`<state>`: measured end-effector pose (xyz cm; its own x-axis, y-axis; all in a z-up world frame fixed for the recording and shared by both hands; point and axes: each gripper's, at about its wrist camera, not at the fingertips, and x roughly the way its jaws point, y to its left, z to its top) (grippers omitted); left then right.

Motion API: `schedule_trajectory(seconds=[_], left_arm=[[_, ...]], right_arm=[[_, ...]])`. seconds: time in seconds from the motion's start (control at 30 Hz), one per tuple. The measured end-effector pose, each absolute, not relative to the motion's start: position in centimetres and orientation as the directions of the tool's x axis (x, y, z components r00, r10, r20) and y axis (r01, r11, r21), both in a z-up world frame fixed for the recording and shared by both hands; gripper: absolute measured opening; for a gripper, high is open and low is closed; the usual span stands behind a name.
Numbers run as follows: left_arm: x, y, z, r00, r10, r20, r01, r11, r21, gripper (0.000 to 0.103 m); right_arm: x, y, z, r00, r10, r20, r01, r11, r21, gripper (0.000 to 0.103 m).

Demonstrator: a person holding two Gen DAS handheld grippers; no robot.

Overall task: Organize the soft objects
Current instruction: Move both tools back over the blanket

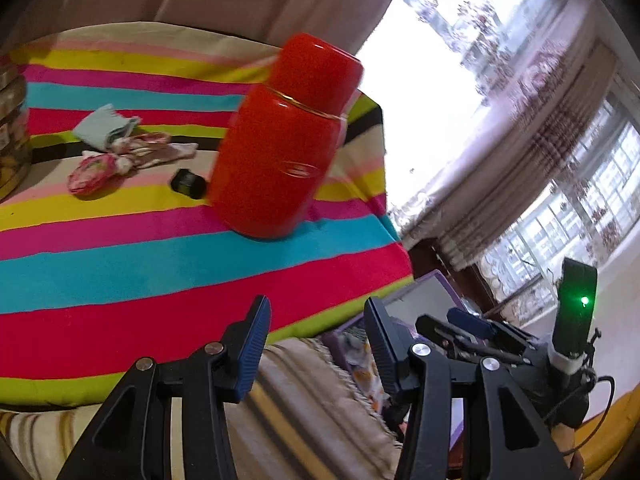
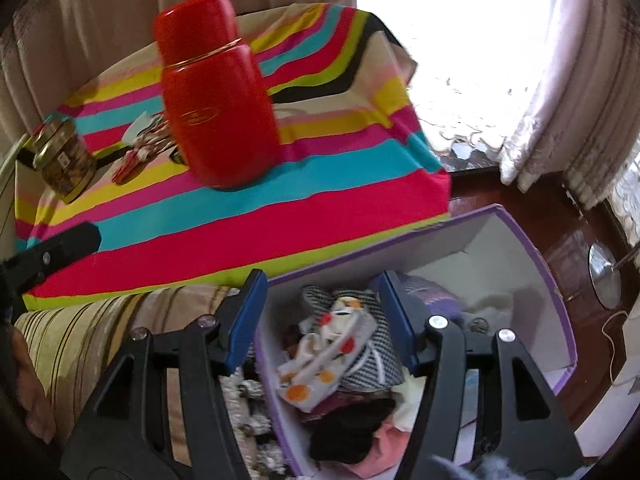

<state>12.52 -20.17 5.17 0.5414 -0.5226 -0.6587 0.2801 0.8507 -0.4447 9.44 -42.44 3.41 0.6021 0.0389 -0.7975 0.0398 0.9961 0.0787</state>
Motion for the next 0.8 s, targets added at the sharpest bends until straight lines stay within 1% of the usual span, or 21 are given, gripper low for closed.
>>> schedule_trajectory(seconds=[0.37, 0.6, 0.8], left_arm=[[14.2, -15.8, 4.9, 0.604, -0.383, -0.699, 0.178, 0.919, -0.351, 0.050], [15.7, -13.5, 4.2, 0.593, -0.344, -0.728, 0.136, 0.934, -0.331, 0.050], [18.0, -9.2, 3.8, 0.596, -0.287, -0.750, 0.042, 0.944, -0.328, 0.051]], right_arm=[[11.5, -36.9, 3.4, 0.584, 0.079, -0.808, -0.071, 0.996, 0.046, 0.065], [12.7, -33.3, 2.8, 0.566, 0.113, -0.817, -0.138, 0.990, 0.042, 0.065], [13.6, -30.1, 2.1, 0.551, 0.141, -0.822, -0.194, 0.980, 0.038, 0.065]])
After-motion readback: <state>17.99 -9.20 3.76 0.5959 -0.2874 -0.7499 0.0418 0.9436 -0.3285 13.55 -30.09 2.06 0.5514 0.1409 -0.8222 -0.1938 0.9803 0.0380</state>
